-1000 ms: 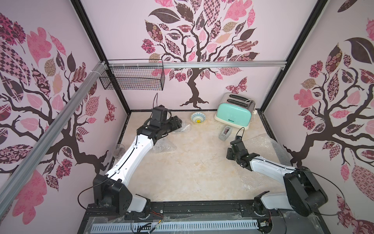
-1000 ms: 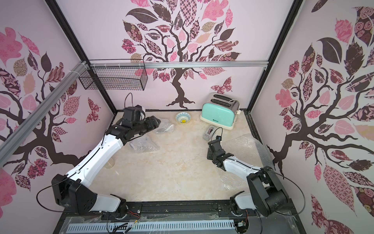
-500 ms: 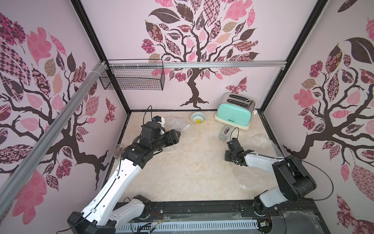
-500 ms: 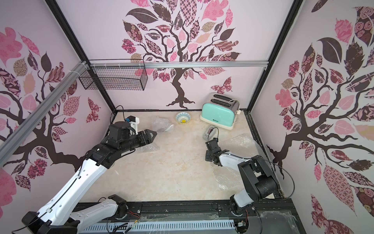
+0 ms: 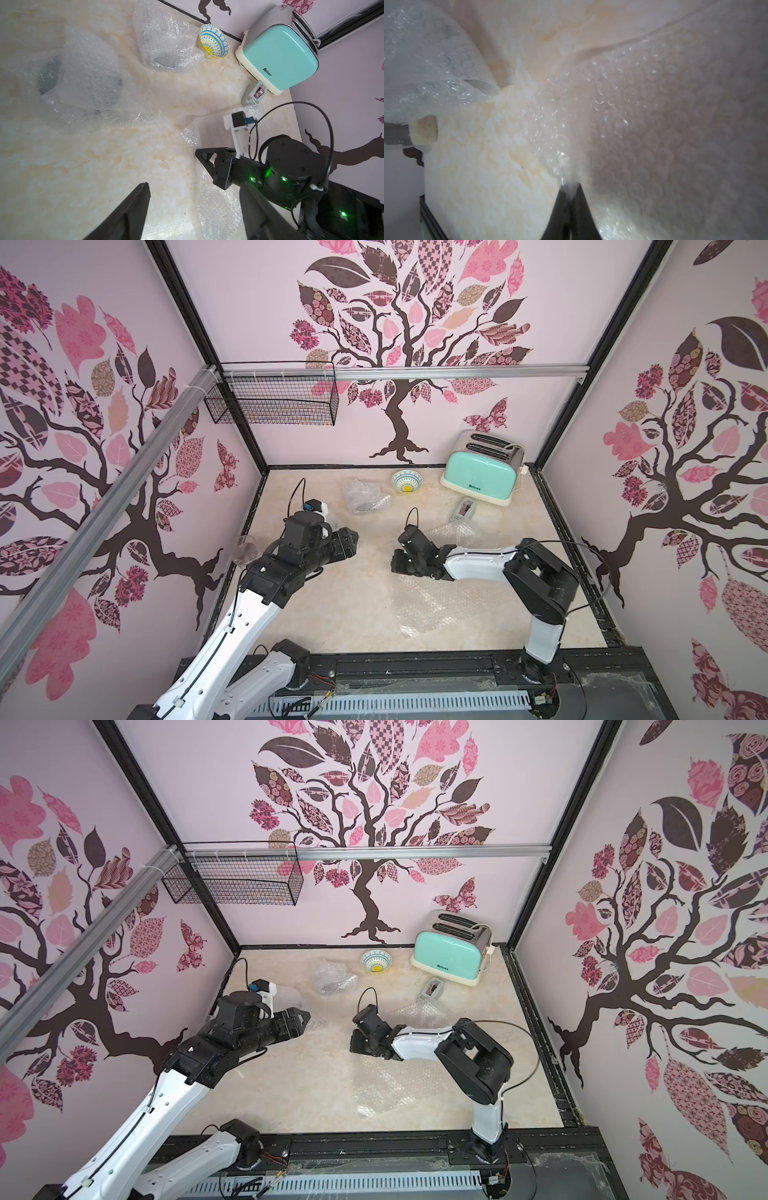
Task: Wrap bowls in bubble wrap
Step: Move the bubble wrap to the center of the board.
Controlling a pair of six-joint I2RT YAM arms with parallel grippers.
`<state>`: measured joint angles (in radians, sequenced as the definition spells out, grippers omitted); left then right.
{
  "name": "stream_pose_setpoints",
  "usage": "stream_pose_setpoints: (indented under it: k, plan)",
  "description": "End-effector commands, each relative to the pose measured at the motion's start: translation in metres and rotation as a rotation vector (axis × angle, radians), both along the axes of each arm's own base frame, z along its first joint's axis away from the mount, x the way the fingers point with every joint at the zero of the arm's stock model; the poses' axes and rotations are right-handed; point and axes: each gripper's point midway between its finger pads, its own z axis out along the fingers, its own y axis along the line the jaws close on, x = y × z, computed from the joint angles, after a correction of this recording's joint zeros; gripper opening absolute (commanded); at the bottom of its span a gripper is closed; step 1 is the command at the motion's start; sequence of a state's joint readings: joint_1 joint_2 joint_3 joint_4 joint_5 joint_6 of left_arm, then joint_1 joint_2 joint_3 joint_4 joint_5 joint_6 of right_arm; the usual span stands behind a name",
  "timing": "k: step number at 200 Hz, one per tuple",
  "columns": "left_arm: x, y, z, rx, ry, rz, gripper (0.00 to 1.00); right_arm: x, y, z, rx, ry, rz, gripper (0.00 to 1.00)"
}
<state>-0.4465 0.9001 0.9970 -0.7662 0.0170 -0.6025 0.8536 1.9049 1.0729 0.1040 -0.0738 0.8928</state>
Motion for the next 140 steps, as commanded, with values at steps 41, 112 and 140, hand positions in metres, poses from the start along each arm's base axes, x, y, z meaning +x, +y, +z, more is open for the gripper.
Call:
stream_pose_setpoints:
  k: [41, 112, 140]
  plan:
    - [0.0, 0.01, -0.014, 0.039, 0.016, 0.035, 0.74, 0.011, 0.047, 0.059, 0.185, -0.107, 0.132, 0.36]
    - [-0.002, -0.027, -0.052, -0.077, 0.114, -0.096, 0.71, -0.013, -0.151, 0.025, -0.25, -0.182, -0.027, 0.4]
    - [-0.007, -0.053, -0.08, -0.123, 0.173, -0.161, 0.7, -0.047, -0.167, -0.002, -0.241, -0.093, -0.011, 0.35]
